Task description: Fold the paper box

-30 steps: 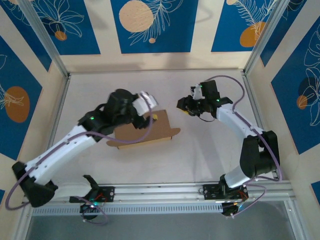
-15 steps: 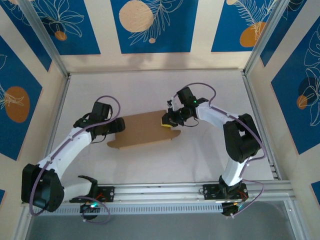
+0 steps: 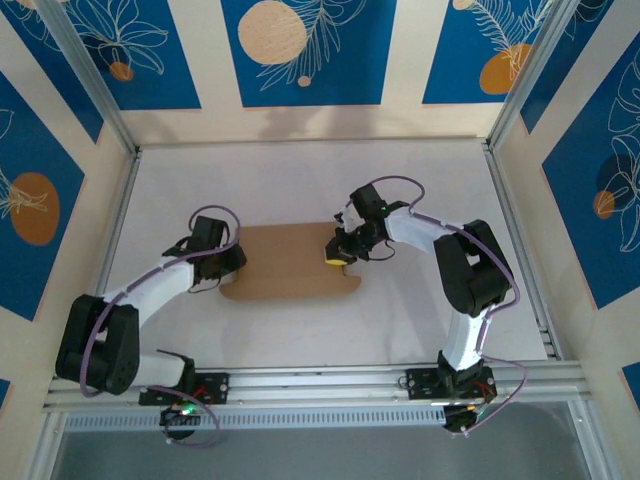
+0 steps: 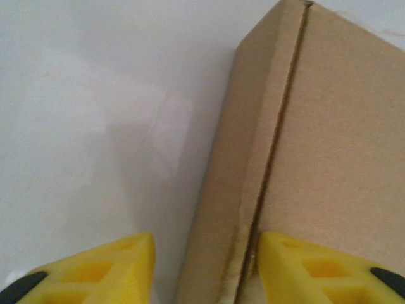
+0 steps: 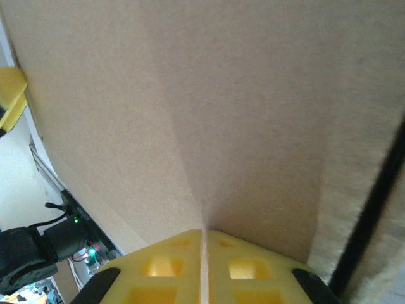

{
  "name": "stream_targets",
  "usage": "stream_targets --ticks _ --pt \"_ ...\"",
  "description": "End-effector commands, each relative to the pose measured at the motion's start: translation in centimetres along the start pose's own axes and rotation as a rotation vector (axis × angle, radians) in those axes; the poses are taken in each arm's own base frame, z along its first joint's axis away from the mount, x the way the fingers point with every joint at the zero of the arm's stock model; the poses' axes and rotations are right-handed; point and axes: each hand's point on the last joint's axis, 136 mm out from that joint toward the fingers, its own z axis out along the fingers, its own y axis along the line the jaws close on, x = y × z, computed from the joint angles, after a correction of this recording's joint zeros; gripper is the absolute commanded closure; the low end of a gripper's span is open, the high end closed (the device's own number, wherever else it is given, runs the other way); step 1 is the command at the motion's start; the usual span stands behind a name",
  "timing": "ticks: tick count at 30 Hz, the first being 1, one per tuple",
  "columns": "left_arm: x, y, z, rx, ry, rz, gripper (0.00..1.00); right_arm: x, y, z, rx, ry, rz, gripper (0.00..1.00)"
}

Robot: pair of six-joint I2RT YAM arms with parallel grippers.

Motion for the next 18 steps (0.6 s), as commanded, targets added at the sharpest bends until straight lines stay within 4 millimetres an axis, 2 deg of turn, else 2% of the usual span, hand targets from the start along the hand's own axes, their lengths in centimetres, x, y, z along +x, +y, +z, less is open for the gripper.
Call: stream_targets --ticks 1,4,6,11,15,18 --pt "2.2 2.6 1.8 -0.051 0.059 -0.028 0.64 -0.7 3.0 -3.6 -0.105 -0.058 -0.045 0.81" --pt "2.0 2.5 1.9 0.001 0.036 -0.030 0.82 -2.2 2.8 -5.8 -0.146 -0.124 -0.008 0.64" --pt "1.9 2.7 2.0 0.017 0.037 -0.035 0.91 -3.1 1.5 -6.4 -0.150 -0.159 0.043 0.56" --pt "2.3 2.7 2.9 0.062 0.098 -0.046 0.97 -4.6 -2.3 -6.6 -0.158 -0.230 0.171 0.42" --pt "2.7 2.3 3.6 0.116 0.144 -0.034 1.00 -5.5 -3.5 -5.1 -0.151 -0.199 0.201 0.30" --pt "3.4 2.2 4.2 0.126 0.186 -0.011 1.00 -6.9 -4.2 -4.5 -0.141 -0.198 0.204 0.26"
